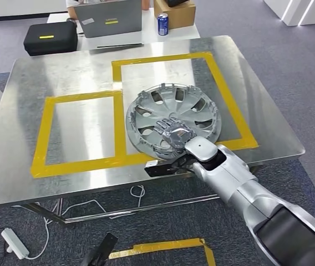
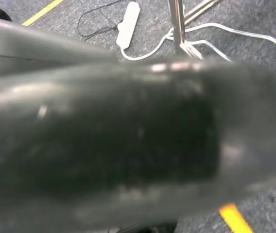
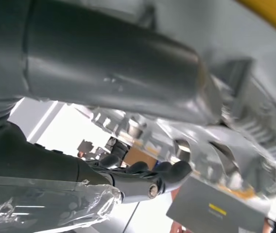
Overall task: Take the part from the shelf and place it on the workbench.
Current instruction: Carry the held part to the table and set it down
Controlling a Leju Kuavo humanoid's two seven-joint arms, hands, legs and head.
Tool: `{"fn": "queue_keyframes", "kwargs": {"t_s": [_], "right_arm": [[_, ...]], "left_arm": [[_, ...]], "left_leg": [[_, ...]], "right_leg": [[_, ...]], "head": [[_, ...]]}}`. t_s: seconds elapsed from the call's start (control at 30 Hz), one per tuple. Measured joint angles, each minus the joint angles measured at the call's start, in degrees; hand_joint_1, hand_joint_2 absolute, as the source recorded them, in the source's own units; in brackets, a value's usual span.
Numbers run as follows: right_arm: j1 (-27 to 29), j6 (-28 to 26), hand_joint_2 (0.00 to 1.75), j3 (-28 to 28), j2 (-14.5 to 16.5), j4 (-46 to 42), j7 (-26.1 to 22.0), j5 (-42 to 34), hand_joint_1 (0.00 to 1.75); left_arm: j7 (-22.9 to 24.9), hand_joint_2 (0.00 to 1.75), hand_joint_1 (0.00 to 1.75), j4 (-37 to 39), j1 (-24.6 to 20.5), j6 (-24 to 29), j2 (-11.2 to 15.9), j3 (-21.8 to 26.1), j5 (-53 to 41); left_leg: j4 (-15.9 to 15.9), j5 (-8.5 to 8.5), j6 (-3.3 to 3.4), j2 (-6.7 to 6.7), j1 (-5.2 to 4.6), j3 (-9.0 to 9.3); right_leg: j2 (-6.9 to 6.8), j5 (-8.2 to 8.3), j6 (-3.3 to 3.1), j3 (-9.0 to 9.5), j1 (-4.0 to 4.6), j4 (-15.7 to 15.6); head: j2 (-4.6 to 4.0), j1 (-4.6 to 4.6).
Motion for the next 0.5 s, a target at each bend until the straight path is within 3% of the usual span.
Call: {"fn": "queue_keyframes", "kwargs": {"t_s": [0.1,0.13,0.2,0.27,0.3,0.33,0.4,0.43,0.5], "right_arm": [[-0.52,0.44,0.00,1.33,-0.14,-0.04,-0.06,-1.61,0.00],[-0.89,0.52,0.00,1.80,-0.17,-0.09,-0.08,-2.36,0.00],[-1.56,0.87,0.00,2.78,-0.25,-0.28,-0.24,-4.32,0.00],[-1.81,1.48,0.00,3.54,-0.55,-0.79,-0.67,-7.14,0.00],[-1.83,1.57,0.00,3.77,-0.91,-1.44,-1.12,-9.21,0.00],[-1.82,1.10,0.00,3.89,-1.42,-2.50,-1.65,-11.69,0.00],[-1.37,-2.68,0.00,3.50,-2.91,-6.08,-2.72,-16.75,0.00],[-0.89,-5.27,0.00,2.99,-3.76,-8.32,-2.99,-18.41,0.00],[0.47,-8.81,0.00,1.81,-5.39,-12.71,-3.06,-19.75,0.00]], "left_arm": [[0.03,0.00,0.00,0.00,0.12,0.01,0.01,-0.01,0.20],[0.03,0.00,0.00,0.00,0.12,0.01,0.01,-0.01,0.24],[0.02,0.00,0.00,0.00,0.20,0.01,0.03,-0.02,0.34],[0.01,0.00,0.00,0.00,0.41,0.01,0.06,-0.01,0.56],[-0.03,0.00,0.00,0.00,0.52,0.02,0.08,0.00,0.68],[-0.07,0.00,0.00,0.00,0.59,0.10,0.11,0.01,0.85],[-0.15,0.00,0.00,0.00,0.67,0.52,0.19,0.02,1.23],[-0.17,0.00,0.00,0.00,0.68,0.81,0.22,0.02,1.37],[-0.18,0.00,0.00,0.00,0.83,1.22,0.25,0.03,1.49]], "left_leg": [[1.02,-0.99,-0.83,0.03,0.24,-0.39],[3.07,-2.37,-1.09,0.04,0.30,-1.24],[10.14,-6.11,-1.41,0.05,0.39,-4.39],[15.71,-7.84,-1.51,0.05,0.43,-7.02],[15.72,-7.07,-1.46,0.05,0.44,-7.05],[13.58,-5.34,-1.35,0.05,0.45,-6.03],[6.21,-1.53,-0.99,0.05,0.43,-2.35],[3.10,-0.61,-0.78,0.05,0.39,-0.79],[0.65,-0.64,-0.41,0.01,0.24,0.40]], "right_leg": [[0.05,0.24,-1.08,0.08,-0.10,-0.21],[0.04,0.30,-1.38,0.17,-0.19,-0.32],[0.04,0.25,-1.71,0.23,-0.16,-0.33],[0.05,0.21,-1.78,0.26,-0.09,-0.30],[0.07,0.20,-1.78,0.28,-0.08,-0.26],[0.10,0.18,-1.75,0.33,-0.08,-0.23],[0.16,0.05,-1.53,0.43,0.04,-0.12],[0.16,-0.01,-1.33,0.40,0.15,-0.04],[0.12,-0.03,-0.81,0.32,0.32,-0.02]], "head": [[0.00,-0.17],[0.00,-0.28],[0.00,-0.46],[0.00,-0.45],[0.00,-0.45],[0.00,-0.45],[0.00,-0.45],[0.00,-0.43],[0.00,-0.37]]}}
